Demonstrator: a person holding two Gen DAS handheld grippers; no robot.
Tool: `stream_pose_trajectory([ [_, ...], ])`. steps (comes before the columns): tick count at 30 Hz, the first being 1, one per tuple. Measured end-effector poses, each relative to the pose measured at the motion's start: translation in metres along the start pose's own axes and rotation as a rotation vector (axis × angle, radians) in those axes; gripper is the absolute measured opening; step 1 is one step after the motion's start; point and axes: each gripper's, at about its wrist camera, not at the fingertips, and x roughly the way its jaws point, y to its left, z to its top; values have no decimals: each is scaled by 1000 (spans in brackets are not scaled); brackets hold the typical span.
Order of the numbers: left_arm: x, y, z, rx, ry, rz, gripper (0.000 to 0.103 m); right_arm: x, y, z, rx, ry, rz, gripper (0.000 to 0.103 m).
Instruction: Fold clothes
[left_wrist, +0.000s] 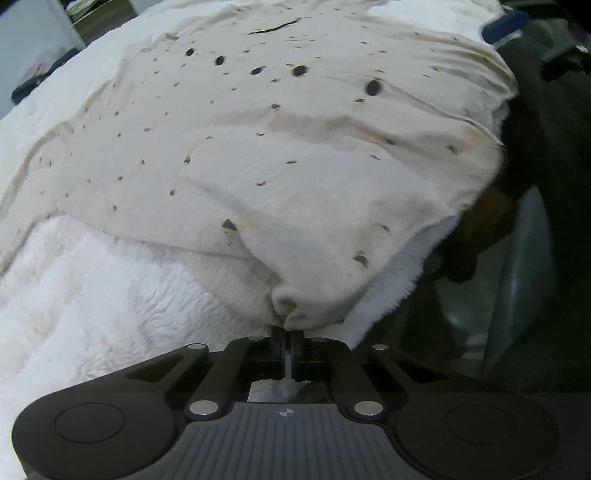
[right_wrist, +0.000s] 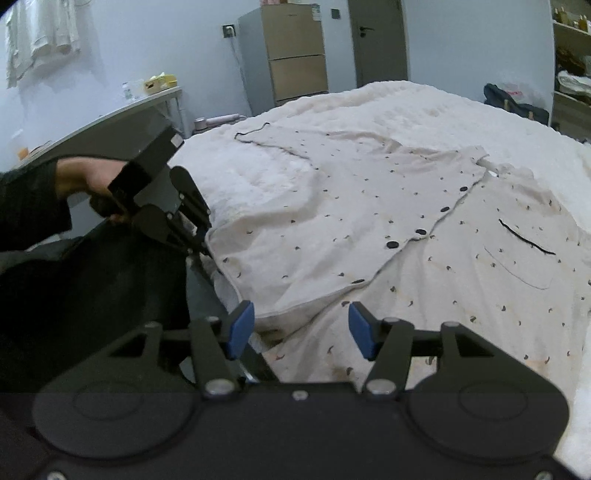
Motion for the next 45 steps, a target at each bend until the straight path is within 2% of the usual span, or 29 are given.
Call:
stream_pose_trajectory([
  [4,-47,12,-19,-57,-24,10,1,-2,-6,-2,34,-19,9,55],
  [7,-65,14,-34,-74,-15,6,1,0,-8,-3,44,-30,-1,55],
  [8,-64,20,-48,-108,35,-12,1,0,-9,-3,49,-33,-1,55],
  [10,-56,29,-59,-119,62,3,1,1,-11,-3,59,-36,1,55],
  [12,-52,37,-69,-186,76,-1,2,2,-12,-3,62,-40,-5,55],
  [14,-55,37,-64,-213,63,3,5,1,-14,-4,63,-43,-12,55],
  [16,-54,33,-59,-179,82,-13,10,0,-16,-4,73,-44,-21,55],
  [18,-55,27,-51,-108,126,-17,11,-1,-18,-4,78,-43,-29,55],
  [21,-65,35,-48,-107,129,-30,12,-5,-20,-4,86,-62,-36,57],
  [23,-75,42,-47,-119,103,-35,25,-5,-22,-4,101,-72,-30,57],
  [25,-86,43,-41,-134,17,-22,48,-3,-25,-4,119,-75,-23,57],
  [26,-90,40,-35,-138,-33,-32,53,-1,-25,-4,124,-73,-23,57],
  [27,-88,29,-25,-105,-69,-57,63,1,-26,-3,128,-70,-23,57],
  [28,-81,16,-19,-47,-67,-57,71,2,-25,-3,126,-67,-24,57],
  [31,-55,-27,0,143,-64,-18,72,4,-22,-3,104,-52,-25,59],
  [32,-50,-32,2,164,-68,-9,72,5,-21,-3,101,-37,-24,59],
  [35,-25,-75,31,257,-156,-15,72,9,-23,-8,116,-12,-42,59],
  [38,-17,-95,49,277,-237,-103,73,9,-30,-13,166,-30,-35,59],
  [39,-11,-110,58,304,-259,-178,73,8,-33,-14,192,-45,-23,59],
  [40,-9,-113,60,309,-259,-186,72,7,-37,-16,220,-58,-7,59],
  [42,13,-142,70,360,-238,-245,72,9,-44,-20,272,-81,20,59],
  [44,17,-154,72,404,-220,-272,71,10,-50,-23,297,-92,16,59],
  [45,13,-156,72,409,-236,-286,71,9,-53,-23,302,-98,1,59],
])
